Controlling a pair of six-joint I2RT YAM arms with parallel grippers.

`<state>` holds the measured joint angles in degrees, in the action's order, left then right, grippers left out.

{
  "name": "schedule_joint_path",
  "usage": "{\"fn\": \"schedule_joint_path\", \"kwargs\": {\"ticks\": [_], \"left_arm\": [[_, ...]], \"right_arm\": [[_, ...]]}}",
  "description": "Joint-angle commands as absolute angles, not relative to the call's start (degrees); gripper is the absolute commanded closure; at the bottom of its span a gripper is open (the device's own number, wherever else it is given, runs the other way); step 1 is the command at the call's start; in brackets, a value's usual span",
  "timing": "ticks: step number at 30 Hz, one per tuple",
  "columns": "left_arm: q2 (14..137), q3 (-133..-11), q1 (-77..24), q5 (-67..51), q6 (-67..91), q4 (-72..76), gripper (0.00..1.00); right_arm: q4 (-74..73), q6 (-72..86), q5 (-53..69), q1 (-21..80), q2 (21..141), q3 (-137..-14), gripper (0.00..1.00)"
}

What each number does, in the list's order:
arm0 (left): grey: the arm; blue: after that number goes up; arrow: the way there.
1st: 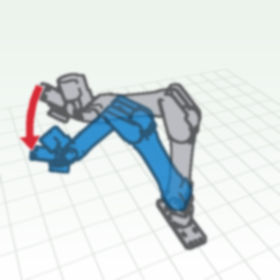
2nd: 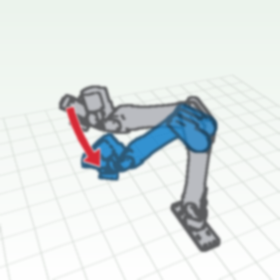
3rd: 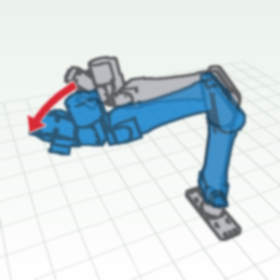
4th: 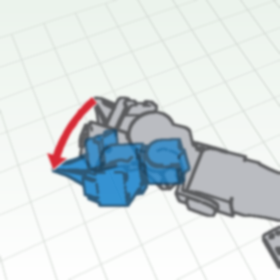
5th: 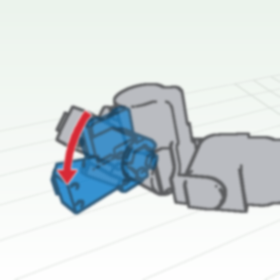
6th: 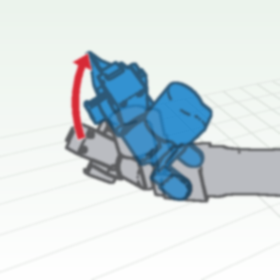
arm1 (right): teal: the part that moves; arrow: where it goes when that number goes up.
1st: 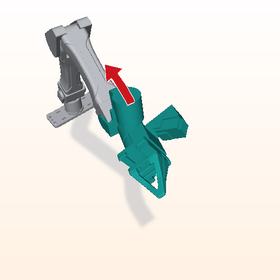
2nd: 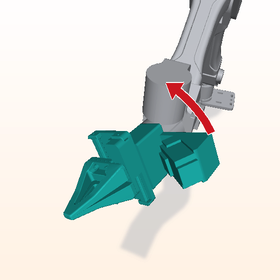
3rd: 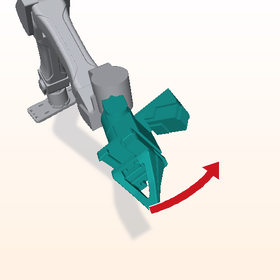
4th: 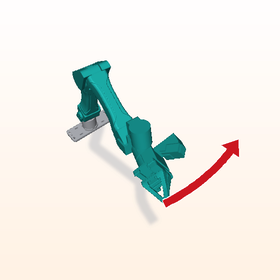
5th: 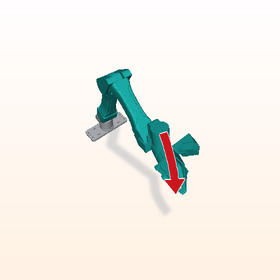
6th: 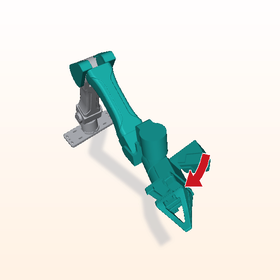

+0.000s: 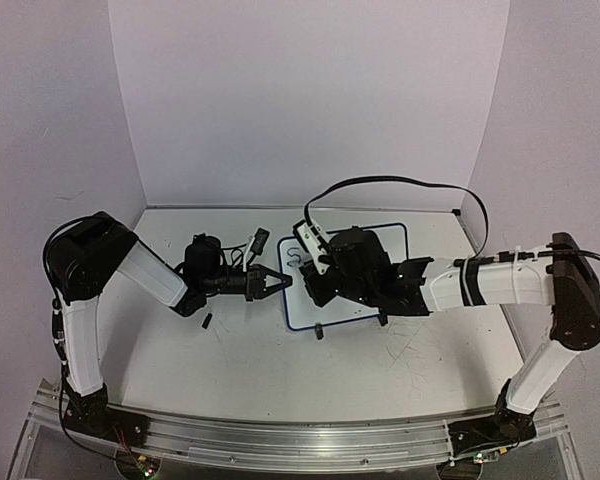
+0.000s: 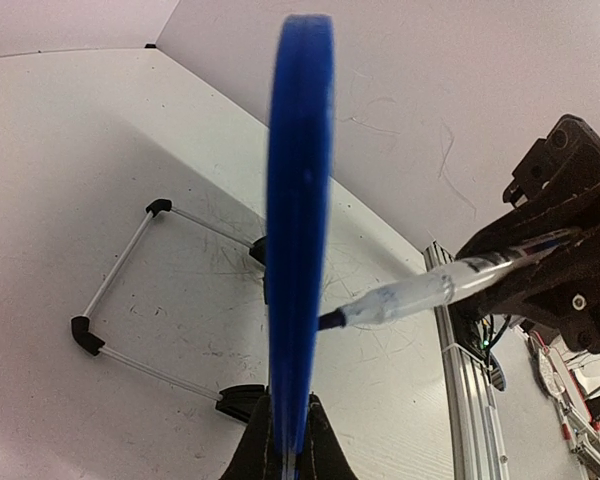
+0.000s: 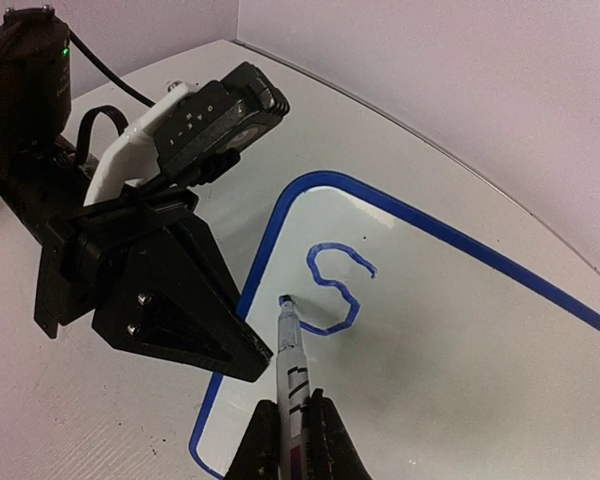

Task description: Write a sentence on the whiteboard

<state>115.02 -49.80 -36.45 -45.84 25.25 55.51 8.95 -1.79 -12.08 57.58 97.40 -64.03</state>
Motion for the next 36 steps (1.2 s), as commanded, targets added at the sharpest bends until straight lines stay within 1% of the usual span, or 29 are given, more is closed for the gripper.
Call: {"fn": "schedule_joint_path", "kwargs": {"ticks": [1, 4, 14, 36], "left_arm": [[112.71, -49.00, -36.74, -45.11, 23.91, 53.45, 1.00], [112.67, -48.97, -36.65, -45.15, 23.91, 53.44, 1.00], [112.43, -49.29, -36.63, -45.37, 23.97, 52.86, 1.00], [112.65, -49.79, -36.61, -45.97, 23.73, 52.44, 1.00]], "right_arm": [[10.53, -0.70, -12.85, 57.51, 88.42, -61.55, 1.00], [10.45, -1.27, -14.06, 56.31, 86.20, -59.88, 1.00], [12.56, -1.84, -12.99, 54.78, 90.79, -61.70, 1.00], [13.24, -2.12, -15.31, 54.57, 92.50, -62.75, 1.00]]}}
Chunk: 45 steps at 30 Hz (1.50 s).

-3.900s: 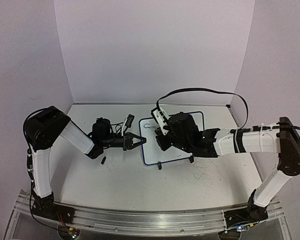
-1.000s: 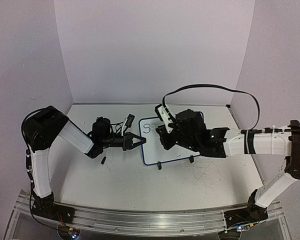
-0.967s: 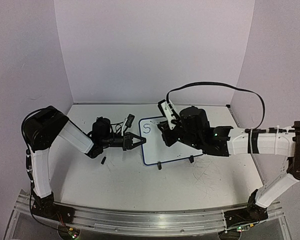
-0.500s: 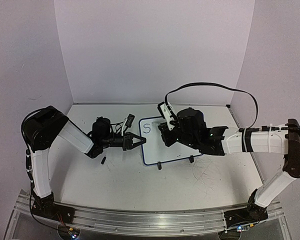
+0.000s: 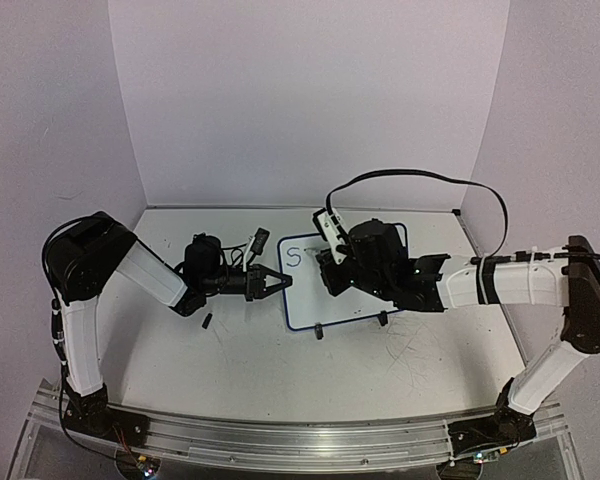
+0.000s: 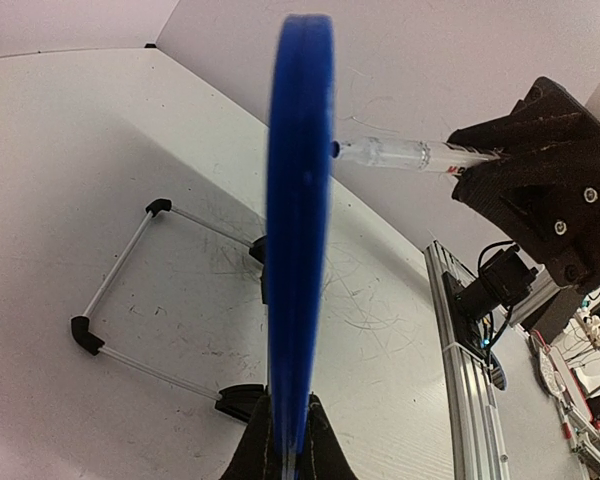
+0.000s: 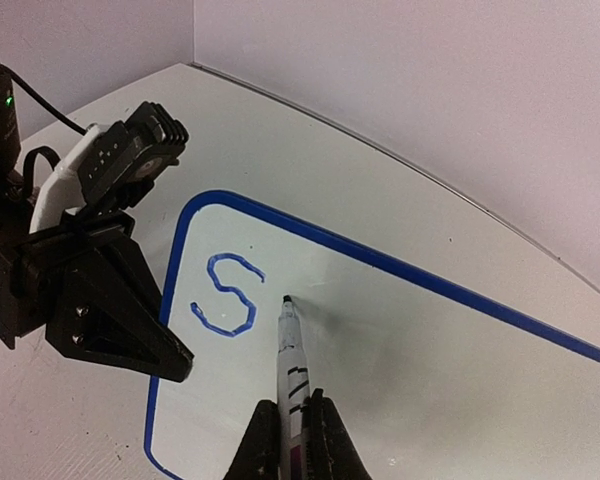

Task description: Write a sentence on the whiteboard

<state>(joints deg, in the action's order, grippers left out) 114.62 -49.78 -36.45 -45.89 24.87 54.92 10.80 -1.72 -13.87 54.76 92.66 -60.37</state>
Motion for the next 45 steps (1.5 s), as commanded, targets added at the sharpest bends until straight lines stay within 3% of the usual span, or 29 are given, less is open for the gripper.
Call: {"fn": "schedule_joint_path", "kwargs": {"ticks": [1, 45], "left_arm": [[112.66, -49.81, -36.63, -45.97, 23.73, 52.40, 1.00], [112.31, -49.51, -36.56, -45.58, 23.29, 51.99, 1.00]], "right_arm": [[13.32, -2.17, -15.38, 54.56, 92.42, -62.75, 1.00], [10.99, 0.09, -14.82, 55.66, 90.89, -58.43, 1.00]]}}
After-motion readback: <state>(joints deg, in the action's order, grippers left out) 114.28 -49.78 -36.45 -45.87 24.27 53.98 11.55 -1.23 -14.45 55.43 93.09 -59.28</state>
